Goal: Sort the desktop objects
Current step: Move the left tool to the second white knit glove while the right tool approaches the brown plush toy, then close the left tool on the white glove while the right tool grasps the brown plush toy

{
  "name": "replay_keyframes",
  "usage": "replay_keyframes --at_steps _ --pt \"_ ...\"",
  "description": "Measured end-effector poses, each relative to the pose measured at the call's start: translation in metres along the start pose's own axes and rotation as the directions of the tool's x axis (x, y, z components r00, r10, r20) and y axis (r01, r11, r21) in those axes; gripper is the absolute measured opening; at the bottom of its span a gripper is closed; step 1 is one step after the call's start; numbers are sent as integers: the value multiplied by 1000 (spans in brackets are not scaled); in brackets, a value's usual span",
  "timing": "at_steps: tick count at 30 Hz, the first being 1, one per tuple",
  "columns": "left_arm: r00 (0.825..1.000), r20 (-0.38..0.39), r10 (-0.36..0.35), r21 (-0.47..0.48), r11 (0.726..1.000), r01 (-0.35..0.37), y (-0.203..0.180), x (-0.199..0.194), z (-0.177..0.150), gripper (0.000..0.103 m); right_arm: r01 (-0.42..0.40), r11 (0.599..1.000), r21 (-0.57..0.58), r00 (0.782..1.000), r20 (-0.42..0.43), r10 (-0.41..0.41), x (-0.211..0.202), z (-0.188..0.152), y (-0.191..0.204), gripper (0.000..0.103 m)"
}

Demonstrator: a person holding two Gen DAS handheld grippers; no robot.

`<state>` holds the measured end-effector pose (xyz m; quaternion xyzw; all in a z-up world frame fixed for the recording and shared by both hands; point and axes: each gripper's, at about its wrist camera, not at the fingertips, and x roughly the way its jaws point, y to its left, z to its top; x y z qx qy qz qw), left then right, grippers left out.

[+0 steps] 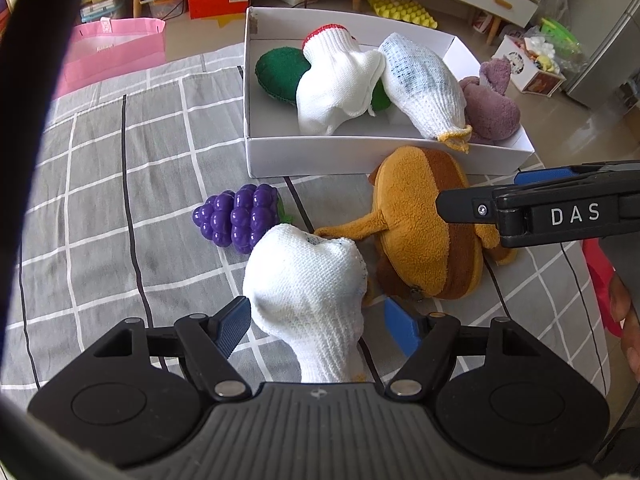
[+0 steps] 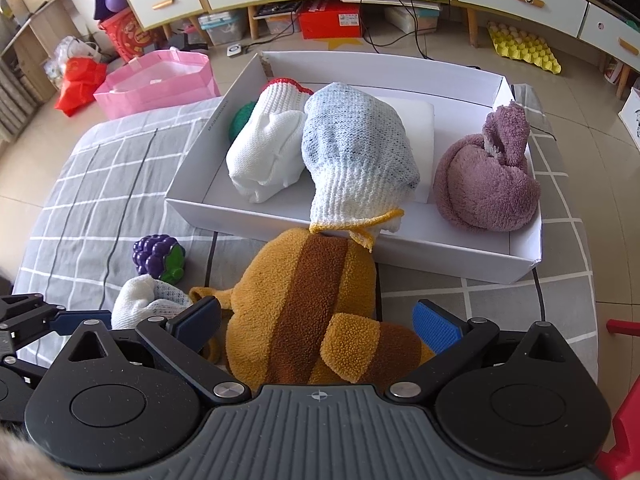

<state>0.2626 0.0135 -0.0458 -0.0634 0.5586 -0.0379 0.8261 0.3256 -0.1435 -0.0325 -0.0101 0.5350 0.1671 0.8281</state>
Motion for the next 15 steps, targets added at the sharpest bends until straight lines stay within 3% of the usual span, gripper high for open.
replay_keyframes --at_steps 15 --pt "997 0 72 25 997 -72 4 2 -6 72 24 1000 15 1000 -7 -23 8 2 -1 102"
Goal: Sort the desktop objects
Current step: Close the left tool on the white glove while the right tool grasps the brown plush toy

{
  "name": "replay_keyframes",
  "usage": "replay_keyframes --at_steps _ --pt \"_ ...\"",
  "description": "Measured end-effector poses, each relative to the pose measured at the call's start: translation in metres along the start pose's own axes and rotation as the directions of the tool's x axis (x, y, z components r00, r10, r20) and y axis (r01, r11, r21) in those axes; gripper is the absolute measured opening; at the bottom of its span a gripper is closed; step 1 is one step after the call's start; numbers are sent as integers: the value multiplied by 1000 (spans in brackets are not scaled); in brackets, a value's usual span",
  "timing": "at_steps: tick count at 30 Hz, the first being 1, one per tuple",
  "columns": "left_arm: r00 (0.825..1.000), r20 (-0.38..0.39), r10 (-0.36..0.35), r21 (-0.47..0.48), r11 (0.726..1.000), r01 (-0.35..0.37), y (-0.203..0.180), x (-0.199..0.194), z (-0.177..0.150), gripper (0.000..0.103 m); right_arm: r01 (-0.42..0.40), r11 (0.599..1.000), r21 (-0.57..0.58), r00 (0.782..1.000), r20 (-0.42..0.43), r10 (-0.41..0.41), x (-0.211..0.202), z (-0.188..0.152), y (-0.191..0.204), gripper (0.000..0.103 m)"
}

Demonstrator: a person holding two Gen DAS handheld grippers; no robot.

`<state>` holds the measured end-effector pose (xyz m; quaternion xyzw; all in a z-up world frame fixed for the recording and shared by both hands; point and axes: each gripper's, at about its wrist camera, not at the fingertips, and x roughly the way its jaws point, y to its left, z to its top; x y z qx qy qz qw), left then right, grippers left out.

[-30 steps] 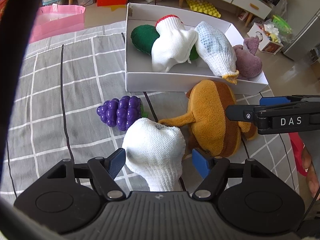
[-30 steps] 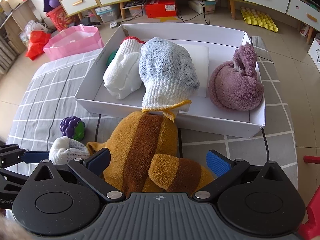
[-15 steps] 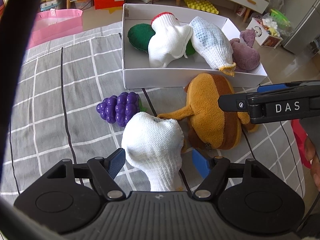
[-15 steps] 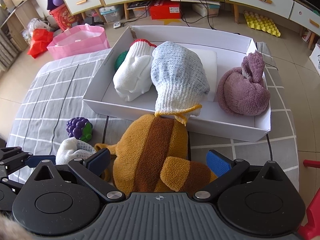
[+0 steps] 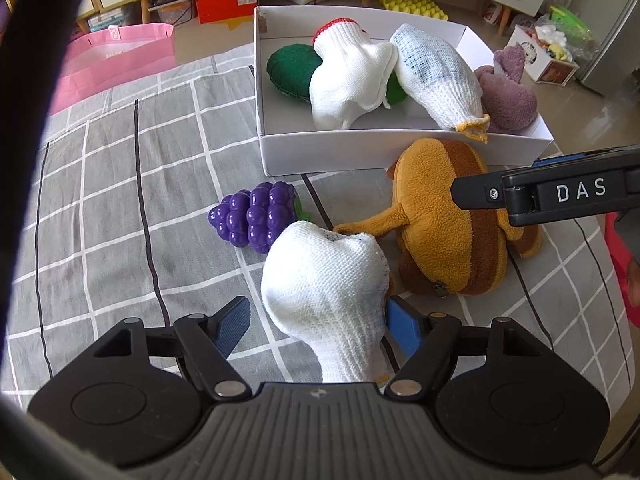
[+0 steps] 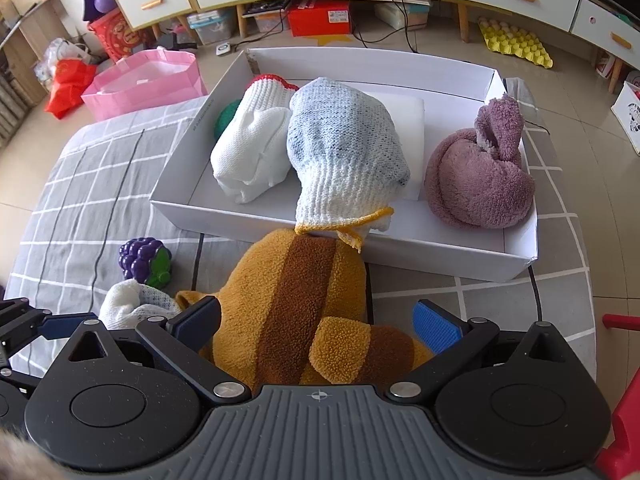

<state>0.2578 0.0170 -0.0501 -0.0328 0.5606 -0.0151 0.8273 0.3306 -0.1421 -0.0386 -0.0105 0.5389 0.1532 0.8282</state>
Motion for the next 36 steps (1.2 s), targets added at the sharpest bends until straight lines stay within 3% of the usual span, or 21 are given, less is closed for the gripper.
replay_keyframes --at_steps 12,36 --pt "1000 10 10 -2 1000 -10 2 5 -7 81 28 999 -22 999 -20 -29 17 4 16 102" --pt "998 24 51 -43 998 -50 10 10 -20 90 71 996 -54 995 -65 -75 41 4 30 102"
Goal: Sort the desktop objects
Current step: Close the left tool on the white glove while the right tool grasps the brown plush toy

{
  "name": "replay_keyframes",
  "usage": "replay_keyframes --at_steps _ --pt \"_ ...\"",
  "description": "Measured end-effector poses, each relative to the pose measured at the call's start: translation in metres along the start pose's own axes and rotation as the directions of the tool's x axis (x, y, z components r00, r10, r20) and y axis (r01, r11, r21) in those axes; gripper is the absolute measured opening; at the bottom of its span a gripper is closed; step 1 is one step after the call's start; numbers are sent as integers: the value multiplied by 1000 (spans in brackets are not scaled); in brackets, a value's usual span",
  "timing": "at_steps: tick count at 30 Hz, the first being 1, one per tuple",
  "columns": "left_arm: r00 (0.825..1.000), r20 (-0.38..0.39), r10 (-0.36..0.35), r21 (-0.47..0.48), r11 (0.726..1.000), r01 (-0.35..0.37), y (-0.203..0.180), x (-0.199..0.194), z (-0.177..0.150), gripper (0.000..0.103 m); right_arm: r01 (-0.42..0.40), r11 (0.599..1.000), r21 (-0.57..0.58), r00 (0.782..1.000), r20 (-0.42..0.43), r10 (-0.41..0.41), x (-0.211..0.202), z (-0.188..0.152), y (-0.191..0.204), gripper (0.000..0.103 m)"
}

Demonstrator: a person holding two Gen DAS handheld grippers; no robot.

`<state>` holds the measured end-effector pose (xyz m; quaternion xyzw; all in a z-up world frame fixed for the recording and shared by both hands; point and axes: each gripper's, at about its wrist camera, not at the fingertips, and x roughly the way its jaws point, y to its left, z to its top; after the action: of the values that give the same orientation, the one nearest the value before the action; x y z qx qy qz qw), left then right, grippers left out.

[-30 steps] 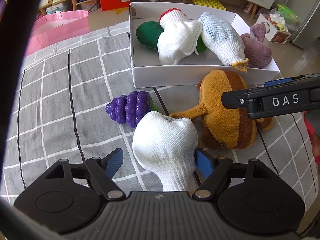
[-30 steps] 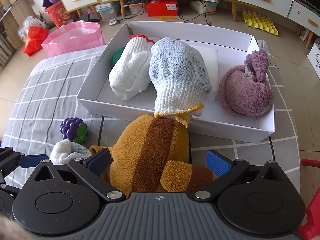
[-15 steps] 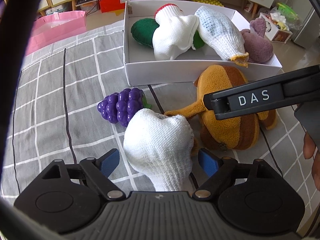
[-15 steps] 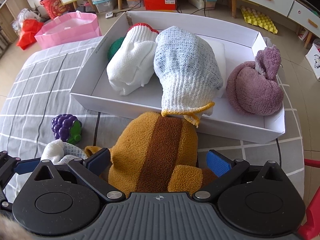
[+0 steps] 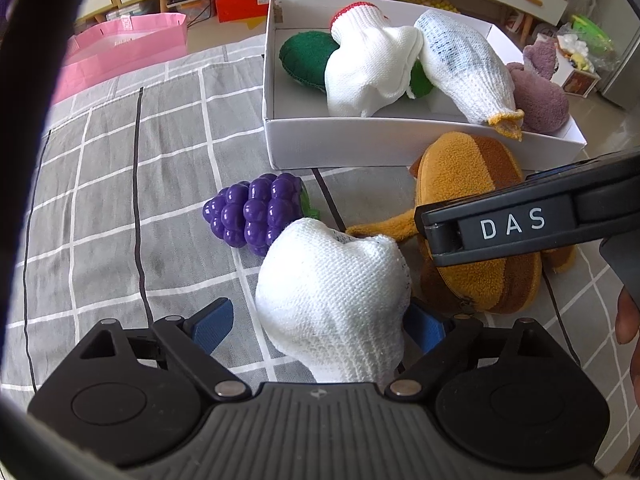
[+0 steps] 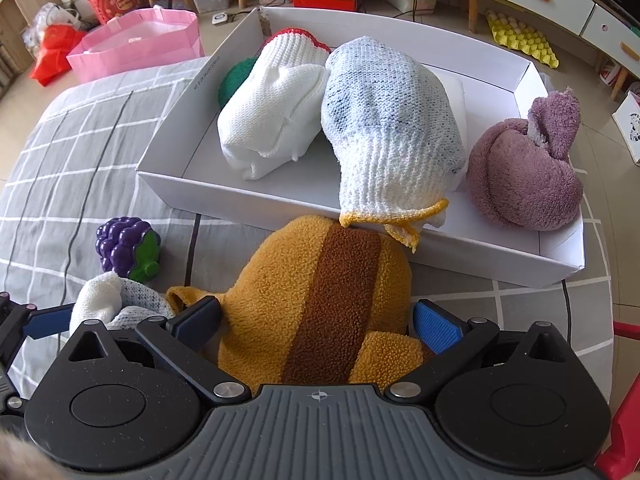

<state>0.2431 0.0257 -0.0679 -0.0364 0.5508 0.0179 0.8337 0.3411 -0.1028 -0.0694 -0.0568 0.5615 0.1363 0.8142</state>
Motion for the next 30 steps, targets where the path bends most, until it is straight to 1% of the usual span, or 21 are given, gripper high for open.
replay_keyframes --at_steps 5,6,7,9,10,12,20,23,30 --pt "1000 0 4 -3 1000 -4 6 -1 -3 87 10 1000 -3 1000 -8 -10 2 0 2 102" --pt "1000 -1 -2 -6 1000 2 7 -2 -3 82 11 1000 -2 1000 -11 -11 2 0 2 102" --pt "1000 -1 -9 -7 1000 9 7 -4 -4 75 13 1000 -4 1000 -16 -13 3 0 2 102" --pt "1000 -2 -24 -1 1000 24 6 -7 -5 67 22 1000 -14 999 -26 -23 4 -1 3 102" --pt "1000 1 -17 7 1000 17 5 -9 -7 66 24 1000 -17 999 -27 -25 3 -2 3 101" --pt "1000 5 -12 23 1000 12 4 -11 -10 64 26 999 -22 999 -28 -26 2 -3 3 100" --pt "1000 15 -17 33 999 16 12 -23 -22 63 15 1000 -20 999 -31 -16 -3 -6 -1 95" --pt "1000 23 -11 48 999 10 13 -28 -28 63 1 1000 -16 999 -33 -2 -5 -9 0 92" --pt "999 37 -4 74 997 1 22 -40 -41 63 -2 999 -36 1000 -25 1 -15 -15 2 84"
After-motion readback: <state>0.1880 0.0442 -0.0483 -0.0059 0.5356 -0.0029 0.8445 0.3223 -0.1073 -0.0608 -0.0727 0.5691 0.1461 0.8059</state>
